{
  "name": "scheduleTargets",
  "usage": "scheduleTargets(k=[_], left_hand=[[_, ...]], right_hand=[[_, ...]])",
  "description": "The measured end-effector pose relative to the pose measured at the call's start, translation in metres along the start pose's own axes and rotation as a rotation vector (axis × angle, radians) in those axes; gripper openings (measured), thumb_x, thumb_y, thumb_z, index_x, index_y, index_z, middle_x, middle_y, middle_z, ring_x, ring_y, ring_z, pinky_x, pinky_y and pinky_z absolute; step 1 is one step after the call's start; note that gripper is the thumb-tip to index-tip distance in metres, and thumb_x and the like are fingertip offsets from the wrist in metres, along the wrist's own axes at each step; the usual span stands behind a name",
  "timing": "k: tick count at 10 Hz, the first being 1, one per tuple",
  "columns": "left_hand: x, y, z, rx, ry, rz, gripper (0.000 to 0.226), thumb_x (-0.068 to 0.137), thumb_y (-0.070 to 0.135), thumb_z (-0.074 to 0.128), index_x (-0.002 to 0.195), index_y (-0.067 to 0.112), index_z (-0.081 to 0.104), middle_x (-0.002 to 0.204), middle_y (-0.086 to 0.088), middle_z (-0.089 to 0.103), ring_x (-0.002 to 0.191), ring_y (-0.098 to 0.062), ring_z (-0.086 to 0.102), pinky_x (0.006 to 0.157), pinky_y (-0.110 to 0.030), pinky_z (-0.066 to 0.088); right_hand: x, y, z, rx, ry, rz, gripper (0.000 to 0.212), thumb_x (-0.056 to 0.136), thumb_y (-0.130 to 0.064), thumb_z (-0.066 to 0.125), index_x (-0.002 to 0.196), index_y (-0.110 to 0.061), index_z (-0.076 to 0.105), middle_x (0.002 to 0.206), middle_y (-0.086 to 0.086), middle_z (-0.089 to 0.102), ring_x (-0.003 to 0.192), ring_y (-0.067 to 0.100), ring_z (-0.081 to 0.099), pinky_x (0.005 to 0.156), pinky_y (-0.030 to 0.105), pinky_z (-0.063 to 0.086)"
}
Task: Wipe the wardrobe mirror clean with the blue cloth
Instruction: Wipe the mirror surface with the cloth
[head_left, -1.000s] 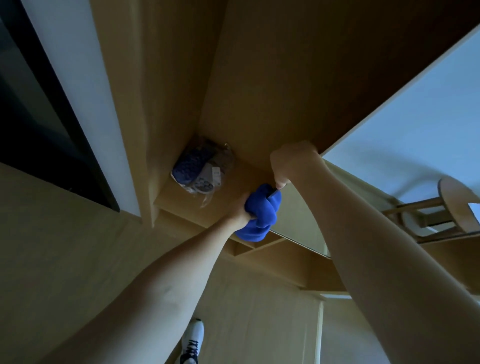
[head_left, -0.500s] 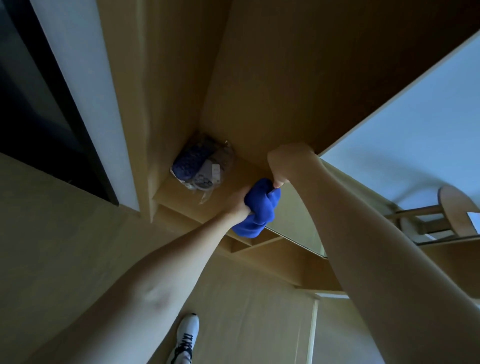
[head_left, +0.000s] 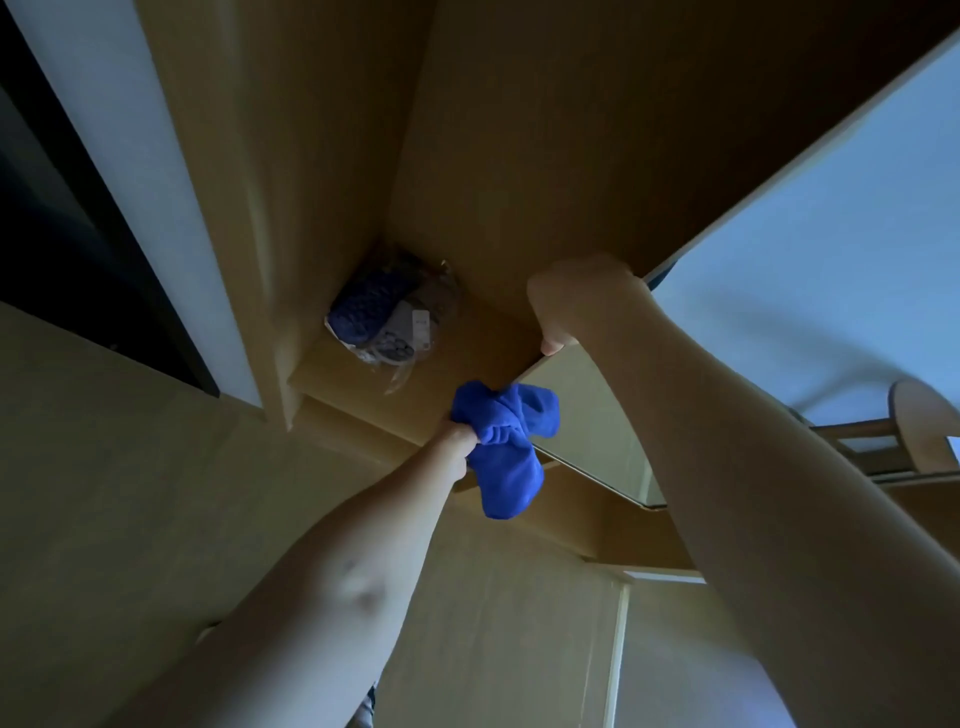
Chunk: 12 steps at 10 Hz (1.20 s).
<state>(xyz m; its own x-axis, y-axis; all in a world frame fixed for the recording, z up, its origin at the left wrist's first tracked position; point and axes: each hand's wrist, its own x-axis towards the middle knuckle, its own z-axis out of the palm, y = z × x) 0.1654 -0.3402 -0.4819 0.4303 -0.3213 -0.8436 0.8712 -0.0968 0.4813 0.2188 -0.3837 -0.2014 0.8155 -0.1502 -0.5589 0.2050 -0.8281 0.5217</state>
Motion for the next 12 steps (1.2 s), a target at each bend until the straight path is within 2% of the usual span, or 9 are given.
scheduleTargets(k=[1,3,5,7,8,9,10,11,12], left_hand=[[-0.035,0.004,0.003,-0.144,0.013,-0.028,0.014,0.095,0.011,0.056,0.109,0.013,0.055,0.104,-0.009,0.061,0.093,-0.027,0.059,0.069,-0.042,0.052],[-0.059,0.009,-0.006,-0.025,0.046,0.005,0.042,0.087,0.014,0.074,0.123,0.012,0.054,0.118,-0.012,0.065,0.109,-0.031,0.062,0.087,-0.048,0.055],[-0.062,0.009,-0.027,0.038,0.098,0.008,0.018,0.094,0.005,0.061,0.094,0.019,0.050,0.095,-0.003,0.059,0.091,-0.025,0.057,0.072,-0.043,0.050],[-0.045,-0.002,-0.031,-0.037,0.032,0.114,0.053,0.084,0.001,0.072,0.130,0.020,0.052,0.122,-0.012,0.064,0.105,-0.034,0.064,0.066,-0.049,0.057],[-0.044,-0.005,-0.012,-0.067,-0.015,0.112,0.048,0.087,0.001,0.066,0.133,0.014,0.055,0.127,-0.015,0.064,0.107,-0.030,0.065,0.061,-0.043,0.057],[-0.047,-0.002,0.002,-0.054,0.067,0.076,0.049,0.086,0.012,0.068,0.133,0.013,0.054,0.128,-0.015,0.064,0.116,-0.031,0.062,0.078,-0.043,0.056],[-0.048,0.003,0.000,0.159,0.124,0.076,0.055,0.072,0.021,0.076,0.124,0.015,0.060,0.119,-0.008,0.068,0.107,-0.025,0.063,0.075,-0.036,0.048],[-0.054,0.005,-0.004,0.308,0.055,0.067,0.037,0.079,0.014,0.070,0.115,0.015,0.065,0.104,-0.004,0.070,0.089,-0.018,0.060,0.067,-0.031,0.041],[-0.053,0.005,-0.008,0.408,0.014,0.064,0.025,0.088,0.012,0.063,0.112,0.018,0.064,0.094,-0.003,0.070,0.081,-0.017,0.061,0.066,-0.029,0.044]], right_hand=[[-0.007,0.001,0.000,-0.023,0.083,-0.039,0.010,0.089,-0.022,0.070,0.095,-0.015,0.066,0.072,-0.003,0.050,0.062,0.016,0.047,0.063,0.032,0.042],[-0.009,-0.026,0.027,0.156,0.298,-0.145,0.024,0.098,-0.005,0.044,0.112,-0.010,0.063,0.118,0.007,0.064,0.110,0.028,0.063,0.076,0.038,0.050],[0.007,-0.055,0.113,0.386,0.145,-0.290,0.024,0.092,0.002,0.048,0.110,-0.003,0.062,0.096,0.009,0.061,0.090,0.026,0.059,0.081,0.037,0.050],[0.004,-0.078,0.201,0.516,0.050,-0.199,0.015,0.091,-0.006,0.046,0.087,-0.009,0.060,0.090,0.014,0.062,0.088,0.032,0.061,0.065,0.031,0.039],[0.007,-0.090,0.227,0.672,-0.062,-0.172,0.011,0.085,-0.008,0.058,0.087,-0.018,0.060,0.083,0.004,0.061,0.090,0.025,0.058,0.069,0.028,0.039],[0.017,-0.109,0.265,1.264,-0.200,0.177,0.008,0.087,-0.021,0.062,0.084,-0.019,0.054,0.077,0.000,0.055,0.084,0.019,0.053,0.075,0.029,0.045],[0.019,-0.126,0.283,1.985,-0.401,0.430,0.037,0.082,-0.051,0.060,0.087,-0.015,0.057,0.085,0.006,0.060,0.073,0.024,0.055,0.067,0.032,0.046],[0.028,-0.145,0.287,2.650,-0.403,0.589,0.052,0.084,-0.062,0.060,0.113,-0.020,0.056,0.107,0.006,0.065,0.089,0.026,0.066,0.081,0.036,0.055],[0.037,-0.155,0.281,3.035,-0.192,0.708,0.043,0.088,-0.047,0.067,0.123,-0.024,0.053,0.115,0.010,0.066,0.098,0.034,0.069,0.089,0.048,0.056]])
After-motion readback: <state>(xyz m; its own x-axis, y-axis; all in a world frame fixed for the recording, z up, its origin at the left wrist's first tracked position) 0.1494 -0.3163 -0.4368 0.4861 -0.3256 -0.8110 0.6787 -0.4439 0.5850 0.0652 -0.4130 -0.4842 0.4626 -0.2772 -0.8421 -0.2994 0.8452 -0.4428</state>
